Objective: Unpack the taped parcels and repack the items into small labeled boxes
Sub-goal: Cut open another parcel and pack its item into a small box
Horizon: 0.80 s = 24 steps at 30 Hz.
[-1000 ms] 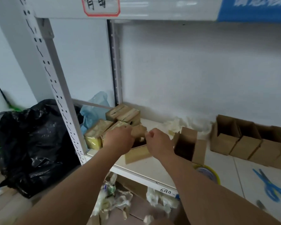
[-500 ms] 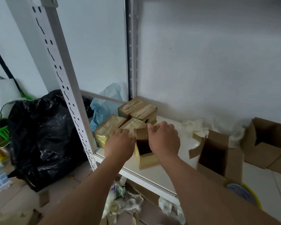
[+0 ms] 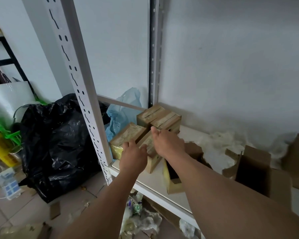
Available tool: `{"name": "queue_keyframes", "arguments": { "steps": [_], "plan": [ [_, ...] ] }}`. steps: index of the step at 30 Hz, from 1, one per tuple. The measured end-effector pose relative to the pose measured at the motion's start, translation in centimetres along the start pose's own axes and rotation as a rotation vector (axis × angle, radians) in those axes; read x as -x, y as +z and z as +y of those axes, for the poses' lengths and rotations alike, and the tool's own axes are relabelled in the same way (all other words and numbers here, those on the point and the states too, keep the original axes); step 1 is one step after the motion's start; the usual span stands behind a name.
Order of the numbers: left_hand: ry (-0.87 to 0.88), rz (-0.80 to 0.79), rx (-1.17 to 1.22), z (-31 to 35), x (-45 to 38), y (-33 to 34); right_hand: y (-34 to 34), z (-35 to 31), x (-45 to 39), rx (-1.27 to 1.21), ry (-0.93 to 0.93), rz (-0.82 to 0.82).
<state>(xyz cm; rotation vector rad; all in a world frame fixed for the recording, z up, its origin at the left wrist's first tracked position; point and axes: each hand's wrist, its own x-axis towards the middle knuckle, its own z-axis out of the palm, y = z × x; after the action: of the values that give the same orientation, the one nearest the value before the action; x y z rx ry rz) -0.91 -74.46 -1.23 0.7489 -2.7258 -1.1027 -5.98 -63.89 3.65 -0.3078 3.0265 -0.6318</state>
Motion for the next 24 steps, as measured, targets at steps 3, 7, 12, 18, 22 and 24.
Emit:
{"name": "queue_keyframes", "arguments": {
  "steps": [3, 7, 12, 18, 22, 24],
  "plan": [
    [-0.029, -0.047, -0.004, -0.2, -0.3, 0.4, 1.1, 0.9, -0.2, 0.02, 0.053, -0.013],
    [-0.025, -0.037, 0.031, 0.5, 0.0, 0.5, 1.4, 0.9, 0.1, 0.092, 0.089, 0.051],
    [-0.107, -0.077, 0.164, 0.1, -0.5, 1.1, 1.6, 1.0, 0.3, 0.158, 0.157, -0.041],
    [-0.122, -0.035, 0.306, 0.8, -0.4, 1.0, 1.1, 1.0, 0.9, 0.075, 0.126, -0.086],
    [-0.073, 0.053, 0.303, 3.0, 0.5, -0.1, 0.1, 1.6, 1.2, -0.038, 0.136, 0.003],
    [-0.034, 0.098, 0.311, 4.4, 1.0, -0.9, -1.2, 1.6, 1.6, -0.131, 0.151, 0.082]
  ]
}}
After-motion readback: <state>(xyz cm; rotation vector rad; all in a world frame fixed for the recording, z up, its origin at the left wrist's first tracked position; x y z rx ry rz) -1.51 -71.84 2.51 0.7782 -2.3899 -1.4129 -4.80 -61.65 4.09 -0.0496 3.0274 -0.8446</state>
